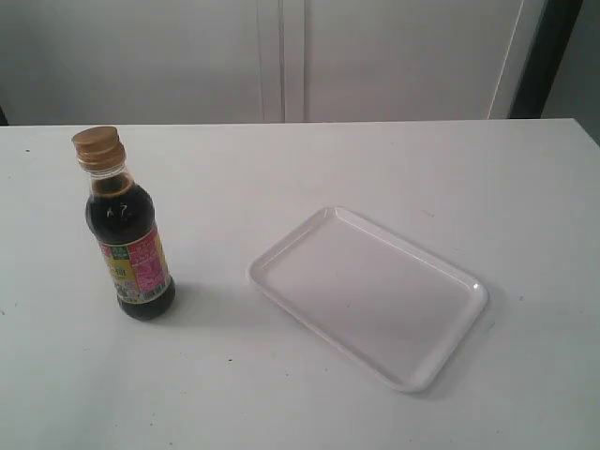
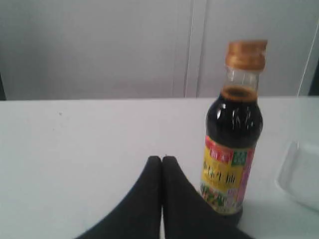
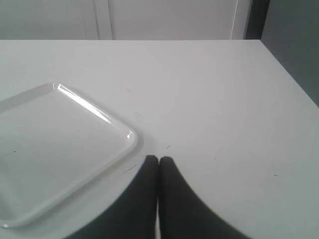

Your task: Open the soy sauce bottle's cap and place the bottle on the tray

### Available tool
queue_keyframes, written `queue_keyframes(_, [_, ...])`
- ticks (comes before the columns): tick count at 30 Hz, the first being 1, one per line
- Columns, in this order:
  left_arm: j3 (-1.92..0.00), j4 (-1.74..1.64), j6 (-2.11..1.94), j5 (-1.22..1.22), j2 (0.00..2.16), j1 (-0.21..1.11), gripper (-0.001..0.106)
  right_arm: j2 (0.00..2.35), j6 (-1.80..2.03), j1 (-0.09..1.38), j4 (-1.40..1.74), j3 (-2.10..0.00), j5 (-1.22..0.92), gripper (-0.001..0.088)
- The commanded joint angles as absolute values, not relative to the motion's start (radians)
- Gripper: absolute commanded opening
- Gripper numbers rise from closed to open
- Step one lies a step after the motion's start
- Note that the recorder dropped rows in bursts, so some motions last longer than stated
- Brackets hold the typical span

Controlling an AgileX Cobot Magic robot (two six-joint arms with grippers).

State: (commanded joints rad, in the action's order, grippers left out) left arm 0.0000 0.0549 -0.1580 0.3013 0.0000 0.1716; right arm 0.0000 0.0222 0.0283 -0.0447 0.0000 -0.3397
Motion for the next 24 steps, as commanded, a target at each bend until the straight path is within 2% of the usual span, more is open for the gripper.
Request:
queue_keyframes(4, [0.000,0.055,-0.235,0.447,0.000,0.172,0.000,0.000,0.022,0.028,-0.045,0.000,-0.340,0.0000])
queue_keyframes(11, [-0.067,0.052,-0.240,0.429,0.057,0.172,0.000,0.000,0.022,0.028,-0.045,0.000,-0.340,0.0000])
queue_keyframes(17, [-0.172,0.052,-0.240,0.408,0.202,0.172,0.000,0.000,0.022,0.028,-0.045,0.000,-0.340,0.0000])
queue_keyframes(24, [-0.260,0.024,-0.243,0.511,0.418,0.172,0.000,0.000,0.022,0.028,-0.045,0.000,-0.340,0.0000])
